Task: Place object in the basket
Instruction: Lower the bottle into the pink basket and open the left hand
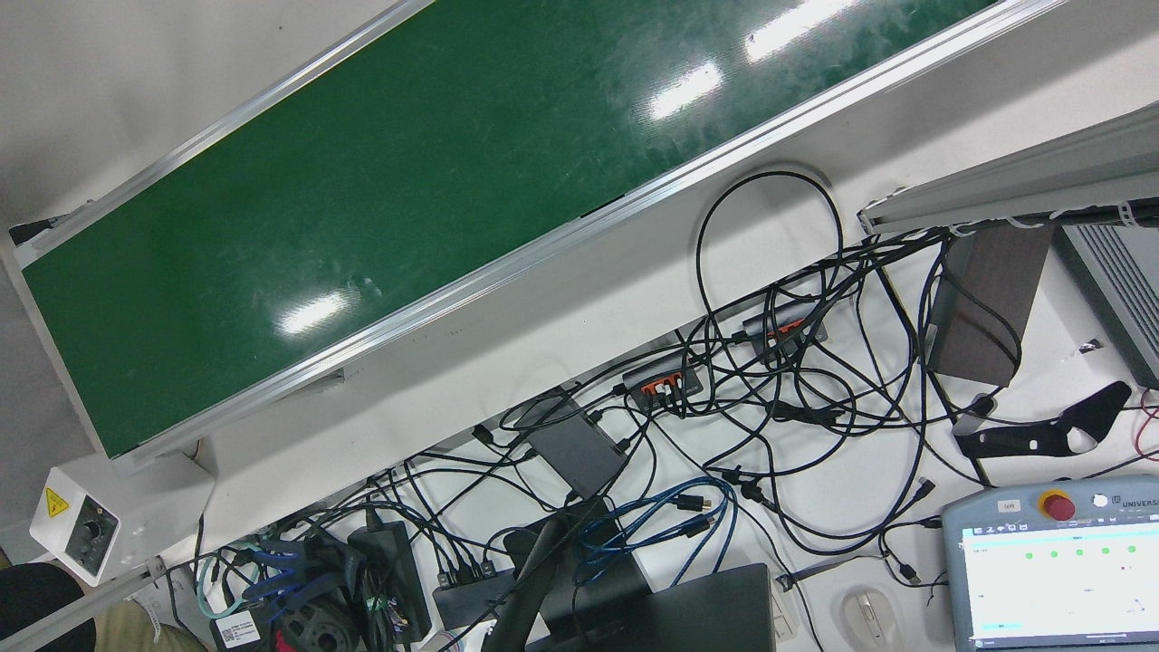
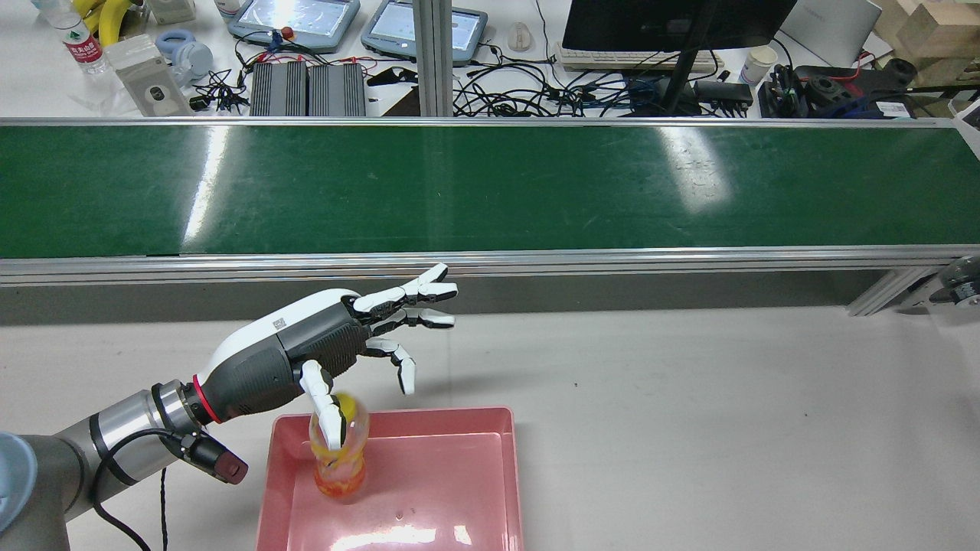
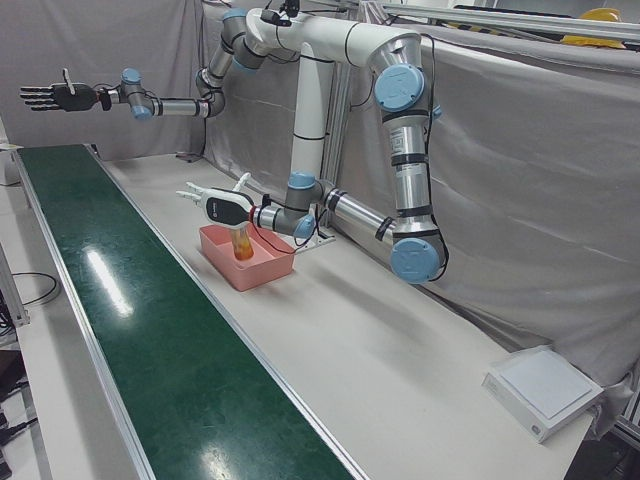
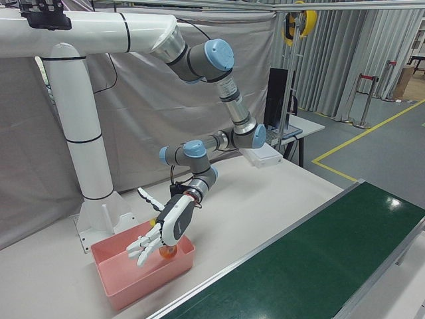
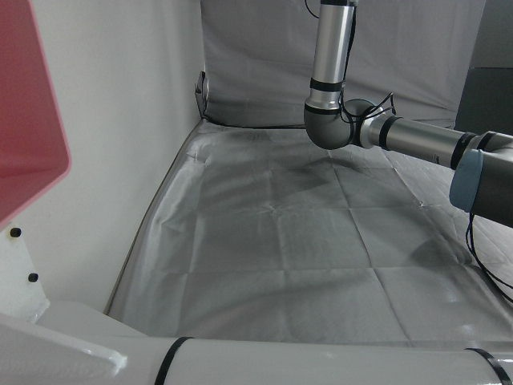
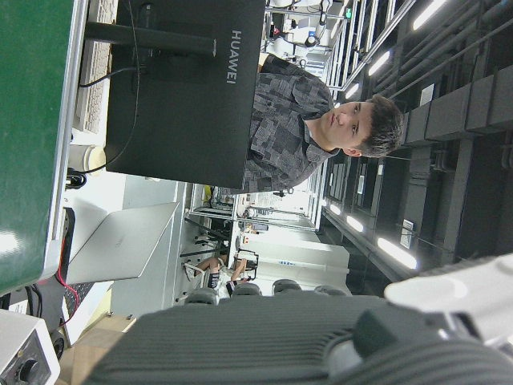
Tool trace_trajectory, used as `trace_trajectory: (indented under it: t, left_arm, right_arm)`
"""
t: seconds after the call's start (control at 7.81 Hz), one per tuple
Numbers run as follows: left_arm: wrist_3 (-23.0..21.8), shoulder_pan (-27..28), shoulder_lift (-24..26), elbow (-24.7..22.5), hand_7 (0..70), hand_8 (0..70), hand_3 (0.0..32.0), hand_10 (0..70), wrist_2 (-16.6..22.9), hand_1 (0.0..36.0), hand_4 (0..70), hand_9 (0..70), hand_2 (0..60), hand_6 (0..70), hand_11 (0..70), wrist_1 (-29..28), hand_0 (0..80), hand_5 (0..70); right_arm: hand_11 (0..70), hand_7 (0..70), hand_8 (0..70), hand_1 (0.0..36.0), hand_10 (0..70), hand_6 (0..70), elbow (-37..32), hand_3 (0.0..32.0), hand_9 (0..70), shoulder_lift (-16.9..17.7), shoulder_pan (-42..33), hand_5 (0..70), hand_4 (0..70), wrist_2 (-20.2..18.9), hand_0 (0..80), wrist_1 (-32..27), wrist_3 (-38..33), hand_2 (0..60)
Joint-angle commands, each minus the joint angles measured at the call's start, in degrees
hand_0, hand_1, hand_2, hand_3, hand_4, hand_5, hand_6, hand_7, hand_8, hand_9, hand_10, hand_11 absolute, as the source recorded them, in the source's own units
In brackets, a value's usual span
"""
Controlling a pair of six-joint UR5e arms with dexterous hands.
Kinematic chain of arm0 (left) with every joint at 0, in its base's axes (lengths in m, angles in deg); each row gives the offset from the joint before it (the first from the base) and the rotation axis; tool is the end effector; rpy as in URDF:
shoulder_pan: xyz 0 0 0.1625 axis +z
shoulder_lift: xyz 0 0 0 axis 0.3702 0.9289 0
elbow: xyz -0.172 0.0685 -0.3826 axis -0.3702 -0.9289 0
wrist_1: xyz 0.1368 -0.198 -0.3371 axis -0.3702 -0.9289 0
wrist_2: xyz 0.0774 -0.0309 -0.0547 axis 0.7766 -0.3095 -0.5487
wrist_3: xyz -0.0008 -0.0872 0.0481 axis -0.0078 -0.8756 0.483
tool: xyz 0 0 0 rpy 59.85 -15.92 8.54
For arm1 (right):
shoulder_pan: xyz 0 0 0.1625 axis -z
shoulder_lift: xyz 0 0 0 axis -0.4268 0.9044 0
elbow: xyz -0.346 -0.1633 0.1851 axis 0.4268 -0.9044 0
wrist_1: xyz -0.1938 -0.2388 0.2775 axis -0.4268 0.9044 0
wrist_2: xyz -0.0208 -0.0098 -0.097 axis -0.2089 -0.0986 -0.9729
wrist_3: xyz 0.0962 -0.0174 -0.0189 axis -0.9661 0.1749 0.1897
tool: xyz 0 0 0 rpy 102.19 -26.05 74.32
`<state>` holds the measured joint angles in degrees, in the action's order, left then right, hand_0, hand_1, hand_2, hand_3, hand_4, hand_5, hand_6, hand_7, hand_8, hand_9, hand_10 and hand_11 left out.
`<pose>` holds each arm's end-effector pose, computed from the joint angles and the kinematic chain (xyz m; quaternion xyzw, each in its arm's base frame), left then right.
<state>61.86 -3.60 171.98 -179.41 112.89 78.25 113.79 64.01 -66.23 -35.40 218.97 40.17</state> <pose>0.4002 -0.3606 0.2863 -0.2261 0.8595 -0.3770 0.2606 0.1448 -0.4836 0.6591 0.0406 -0.6900 0.7220 0.0314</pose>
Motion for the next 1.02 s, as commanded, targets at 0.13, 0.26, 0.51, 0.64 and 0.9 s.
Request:
trace_trajectory:
  t: [0.13,0.26,0.51,0.64,0.9]
  left_arm:
    - [0.71,0.81,0.13,0.07,0.0,0.0,2.0,3.7,0.1,0.2,7.2,0.0,0.0,0.0,6.4,-1.14,51.7,3.6]
    - [0.71,0.81,0.21,0.07,0.1,0.0,2.2,3.6,0.1,2.3,6.7,0.0,0.0,0.0,6.6,-1.41,55.5,3.5]
    - [0.71,0.9,0.3,-0.01,0.0,0.0,2.0,3.4,0.19,5.6,7.0,0.0,0.0,0.0,6.8,-1.41,58.8,4.3]
    - [0.71,0.9,0.3,-0.01,0.1,0.0,1.2,3.7,0.19,5.9,7.7,0.5,0.0,0.0,7.1,-1.41,59.2,5.1]
    - [0.45,0.81,0.3,-0.01,0.3,0.8,0.0,3.5,0.27,3.8,9.3,2.2,0.0,0.0,6.6,-1.41,56.9,7.7]
  right_arm:
    - [0.0,0.0,0.0,0.0,0.0,0.0,0.0,0.0,0.0,-0.09,0.0,0.0,0.0,0.0,0.0,0.0,0.0,0.0]
    - [0.0,0.0,0.0,0.0,0.0,0.0,0.0,0.0,0.0,0.0,0.0,0.0,0.0,0.0,0.0,0.0,0.0,0.0]
    - [0.0,0.0,0.0,0.0,0.0,0.0,0.0,0.0,0.0,0.0,0.0,0.0,0.0,0.0,0.0,0.0,-0.09,0.0]
    - [0.0,0.0,0.0,0.0,0.0,0.0,0.0,0.0,0.0,-0.09,0.0,0.0,0.0,0.0,0.0,0.0,0.0,0.0]
    - [0.0,0.0,0.0,0.0,0.0,0.0,0.0,0.0,0.0,0.0,0.0,0.0,0.0,0.0,0.0,0.0,-0.09,0.0]
